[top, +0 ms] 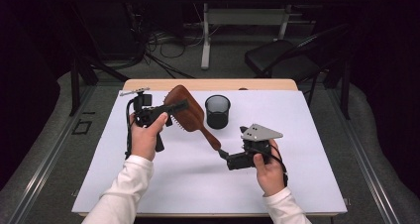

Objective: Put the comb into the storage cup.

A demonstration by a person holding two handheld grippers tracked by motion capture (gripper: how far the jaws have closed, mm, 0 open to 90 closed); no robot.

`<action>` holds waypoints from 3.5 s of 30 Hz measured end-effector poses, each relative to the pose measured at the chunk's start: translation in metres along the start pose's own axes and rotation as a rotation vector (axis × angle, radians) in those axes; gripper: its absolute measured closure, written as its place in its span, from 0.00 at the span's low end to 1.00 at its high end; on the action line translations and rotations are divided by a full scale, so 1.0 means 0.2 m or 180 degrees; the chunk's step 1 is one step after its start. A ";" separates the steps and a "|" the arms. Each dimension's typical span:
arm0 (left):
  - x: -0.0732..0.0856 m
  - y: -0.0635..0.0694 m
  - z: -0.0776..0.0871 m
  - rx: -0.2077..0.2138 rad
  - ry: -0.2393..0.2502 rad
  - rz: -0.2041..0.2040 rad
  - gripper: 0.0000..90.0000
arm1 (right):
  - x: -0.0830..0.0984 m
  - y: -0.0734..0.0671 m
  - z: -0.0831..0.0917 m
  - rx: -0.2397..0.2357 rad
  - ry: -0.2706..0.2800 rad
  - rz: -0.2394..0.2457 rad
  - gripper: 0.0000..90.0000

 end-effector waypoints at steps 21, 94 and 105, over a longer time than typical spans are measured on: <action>-0.10 0.03 -0.08 -0.0074 0.0081 -0.0159 0.57 | -0.01 0.03 0.02 0.0044 0.0062 -0.0068 0.00; -0.41 -0.09 -0.44 -0.0831 0.0546 -0.0377 0.56 | -0.02 0.12 0.09 0.0158 0.0124 -0.0163 0.00; -0.35 -0.10 -0.50 -0.0842 0.0487 -0.0394 0.56 | -0.01 0.13 0.12 0.0196 0.0129 -0.0175 0.00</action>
Point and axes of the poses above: each handheld gripper's, and its own axes: z roughly backward along the jaws, x roughly out of its underside, y roughly to its right, the point moved 9 cm from there along -z, roughly forward along the jaws, and after that the axes turned 9 degrees about y, right-handed, at the moved point
